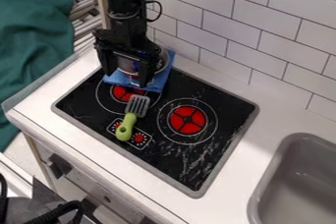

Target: Put the green fork at the right burner

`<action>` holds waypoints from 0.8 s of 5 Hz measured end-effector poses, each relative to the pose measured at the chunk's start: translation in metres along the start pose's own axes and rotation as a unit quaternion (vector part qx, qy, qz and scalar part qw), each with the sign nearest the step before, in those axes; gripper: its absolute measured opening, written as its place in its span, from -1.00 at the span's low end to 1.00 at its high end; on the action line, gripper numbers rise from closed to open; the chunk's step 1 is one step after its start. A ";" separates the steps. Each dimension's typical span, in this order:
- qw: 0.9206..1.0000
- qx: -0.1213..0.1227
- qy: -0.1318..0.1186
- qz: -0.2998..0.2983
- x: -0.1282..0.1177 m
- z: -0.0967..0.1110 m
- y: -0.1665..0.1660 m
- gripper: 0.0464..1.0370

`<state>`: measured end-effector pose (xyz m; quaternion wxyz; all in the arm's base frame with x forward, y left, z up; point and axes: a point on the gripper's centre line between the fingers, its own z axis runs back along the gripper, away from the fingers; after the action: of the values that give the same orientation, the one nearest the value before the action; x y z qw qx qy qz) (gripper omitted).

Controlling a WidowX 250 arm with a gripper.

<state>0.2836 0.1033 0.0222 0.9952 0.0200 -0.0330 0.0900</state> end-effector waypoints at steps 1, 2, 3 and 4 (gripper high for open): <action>1.000 -0.003 0.021 0.003 -0.009 -0.011 -0.001 0.95; 0.999 -0.007 0.035 0.011 -0.024 -0.021 -0.004 0.95; 0.999 -0.014 0.042 0.021 -0.036 -0.029 -0.008 0.95; 0.998 -0.018 0.050 0.025 -0.042 -0.042 -0.010 0.95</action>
<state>0.2466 0.0878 -0.0228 0.9932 -0.0033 0.0142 0.1155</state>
